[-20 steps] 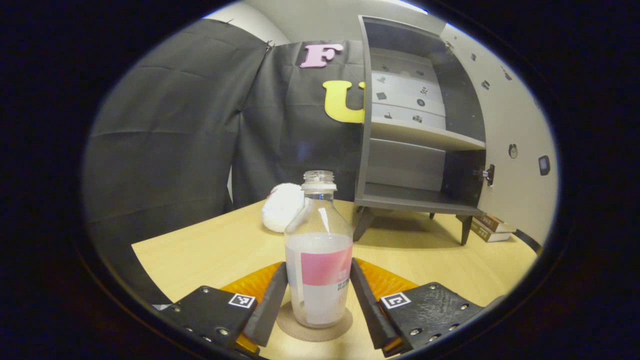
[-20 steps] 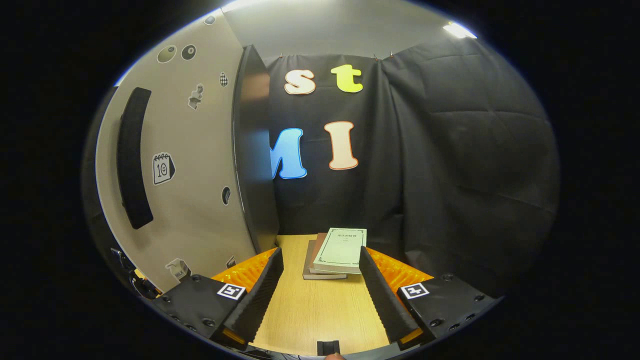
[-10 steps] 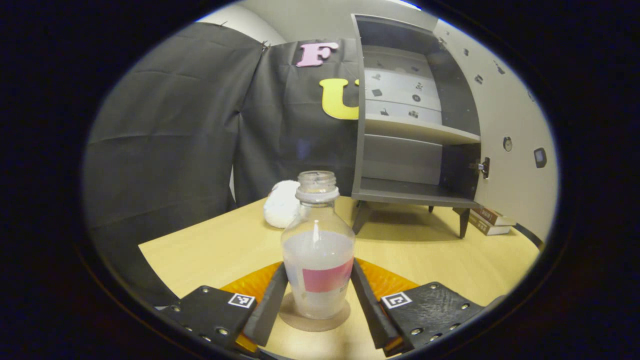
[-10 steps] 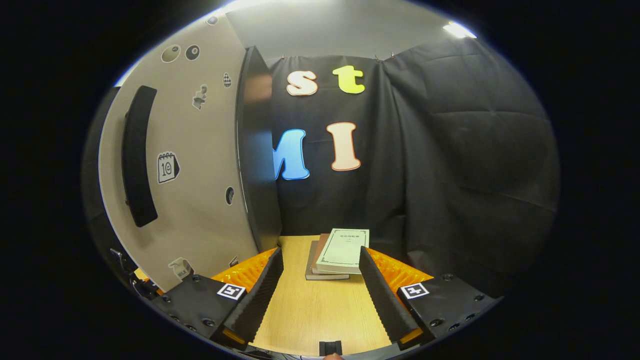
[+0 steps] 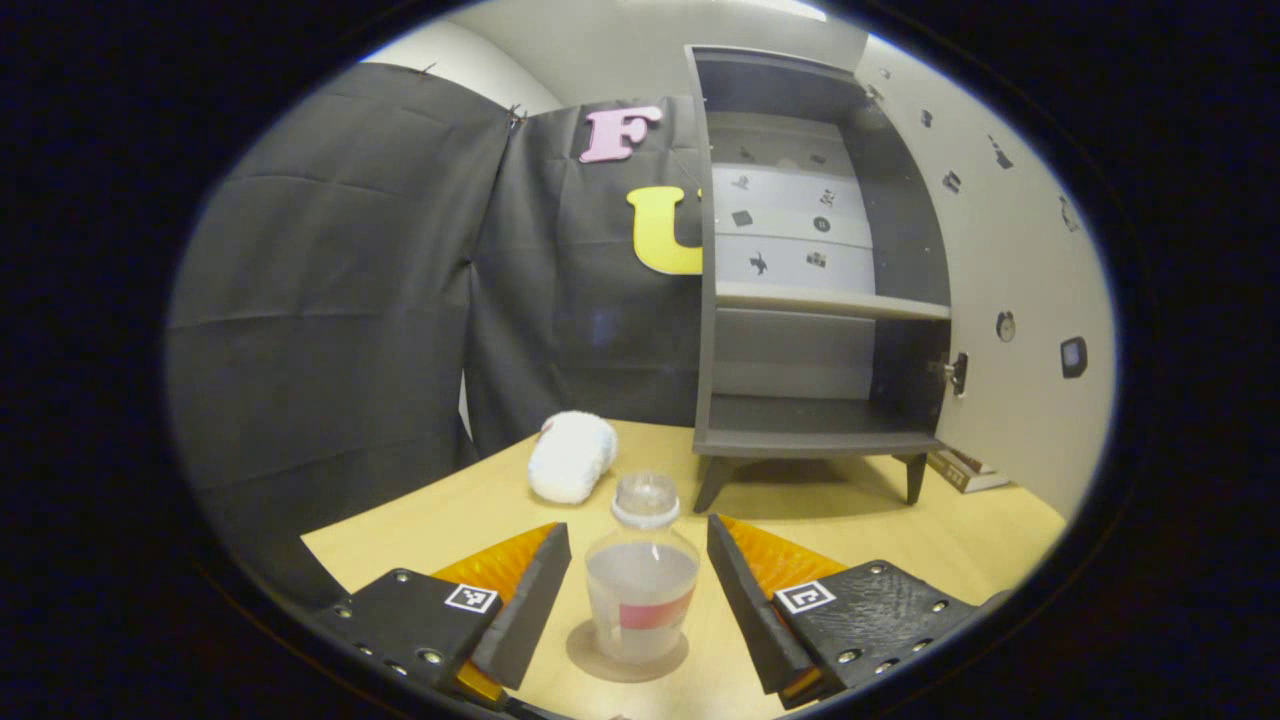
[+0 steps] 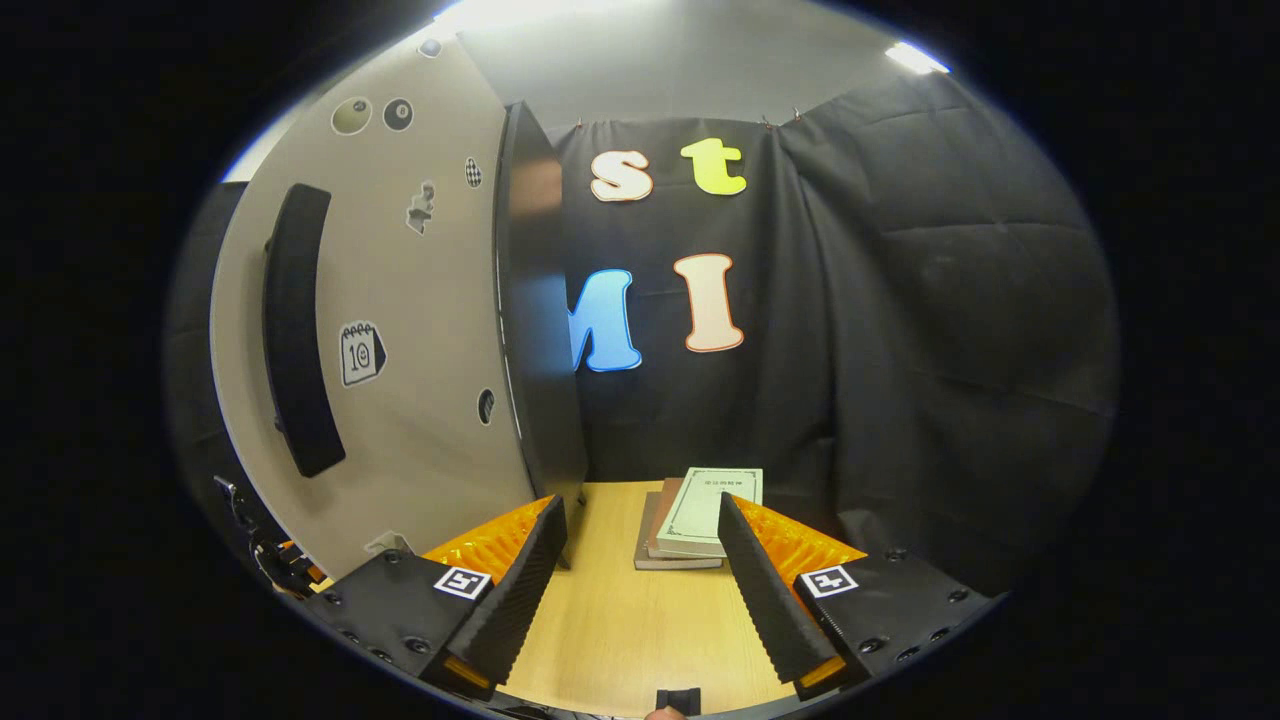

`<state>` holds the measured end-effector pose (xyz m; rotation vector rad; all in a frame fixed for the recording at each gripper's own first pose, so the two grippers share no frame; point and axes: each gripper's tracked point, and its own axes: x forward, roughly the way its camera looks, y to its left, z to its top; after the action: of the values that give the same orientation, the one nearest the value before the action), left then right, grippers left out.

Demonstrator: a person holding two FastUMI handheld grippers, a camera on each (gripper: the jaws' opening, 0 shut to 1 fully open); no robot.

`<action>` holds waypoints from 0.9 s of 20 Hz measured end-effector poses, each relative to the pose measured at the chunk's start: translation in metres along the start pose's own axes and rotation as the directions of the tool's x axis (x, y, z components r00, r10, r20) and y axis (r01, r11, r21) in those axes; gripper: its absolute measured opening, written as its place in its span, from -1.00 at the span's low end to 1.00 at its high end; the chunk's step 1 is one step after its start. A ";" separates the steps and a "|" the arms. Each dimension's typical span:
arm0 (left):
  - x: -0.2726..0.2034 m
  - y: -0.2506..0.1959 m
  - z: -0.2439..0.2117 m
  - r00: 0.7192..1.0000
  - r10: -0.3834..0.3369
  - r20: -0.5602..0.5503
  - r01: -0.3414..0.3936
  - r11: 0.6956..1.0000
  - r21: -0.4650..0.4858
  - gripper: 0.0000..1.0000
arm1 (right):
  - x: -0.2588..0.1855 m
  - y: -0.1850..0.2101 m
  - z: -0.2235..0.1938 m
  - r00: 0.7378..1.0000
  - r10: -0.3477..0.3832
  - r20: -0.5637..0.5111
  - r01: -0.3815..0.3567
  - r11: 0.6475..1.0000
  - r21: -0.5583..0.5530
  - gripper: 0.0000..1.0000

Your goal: Open the cabinet door with the right hand, grasp the bottle in the cabinet with the left hand and place it on the coaster, then close the cabinet door with the right hand.

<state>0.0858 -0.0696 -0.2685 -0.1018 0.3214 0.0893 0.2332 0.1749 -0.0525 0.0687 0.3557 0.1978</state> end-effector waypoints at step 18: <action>-0.020 0.042 0.192 0.974 -0.139 0.176 0.143 0.990 -0.007 0.68 | -0.005 0.076 0.064 0.989 -0.003 0.150 0.009 0.999 -0.039 0.80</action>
<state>0.1220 -0.0080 -0.0839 -0.1351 0.1365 -0.0394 0.2378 0.2461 0.0163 0.0428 0.2022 0.1928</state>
